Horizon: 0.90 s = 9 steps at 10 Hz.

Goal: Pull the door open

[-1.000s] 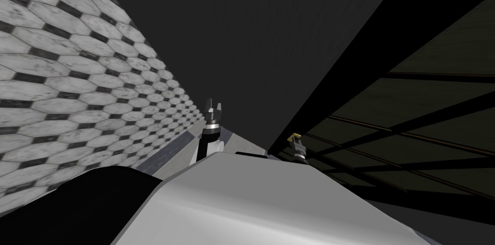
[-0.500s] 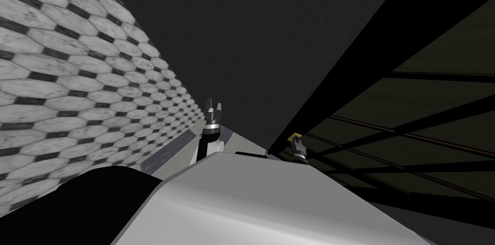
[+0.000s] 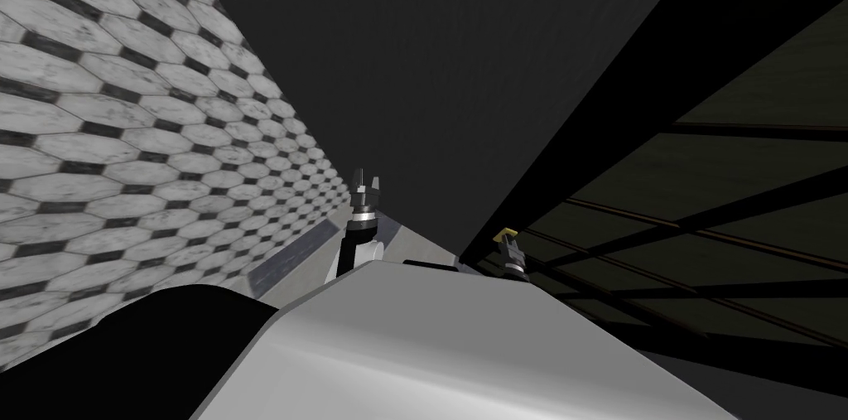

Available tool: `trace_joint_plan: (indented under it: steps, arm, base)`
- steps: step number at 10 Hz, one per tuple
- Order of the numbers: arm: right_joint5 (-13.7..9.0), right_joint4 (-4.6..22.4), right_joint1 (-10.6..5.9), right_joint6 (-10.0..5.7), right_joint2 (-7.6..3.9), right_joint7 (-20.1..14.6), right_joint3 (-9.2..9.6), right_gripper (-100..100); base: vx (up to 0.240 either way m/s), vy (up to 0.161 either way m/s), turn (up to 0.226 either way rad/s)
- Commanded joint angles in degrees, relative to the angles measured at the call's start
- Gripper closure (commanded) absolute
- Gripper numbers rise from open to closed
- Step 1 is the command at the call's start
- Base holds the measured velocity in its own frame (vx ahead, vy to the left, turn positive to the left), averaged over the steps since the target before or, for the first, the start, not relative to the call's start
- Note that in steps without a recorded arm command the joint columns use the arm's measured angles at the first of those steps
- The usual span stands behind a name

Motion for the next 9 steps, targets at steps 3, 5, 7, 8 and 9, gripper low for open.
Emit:
trace_joint_plan:
  steps: [3,5,7,8,9]
  arm:
    - [-0.9,0.7,-0.31,-0.19,-0.15,-5.2,0.30,100]
    - [-1.5,1.1,-0.52,-0.32,-0.34,-8.4,0.49,100]
    - [-1.9,1.3,-0.66,-0.40,-0.45,-11.1,0.62,100]
    - [-2.3,1.6,-0.79,-0.48,-0.57,-12.6,0.74,100]
    - [-2.3,1.6,-0.79,-0.48,-0.57,-13.3,0.74,100]
  base:
    - [-0.030,-0.006,0.035]
    - [-0.038,-0.003,0.052]
    - [-0.026,-0.001,0.028]
    - [-0.045,-0.006,0.066]
    - [-0.031,-0.007,0.028]
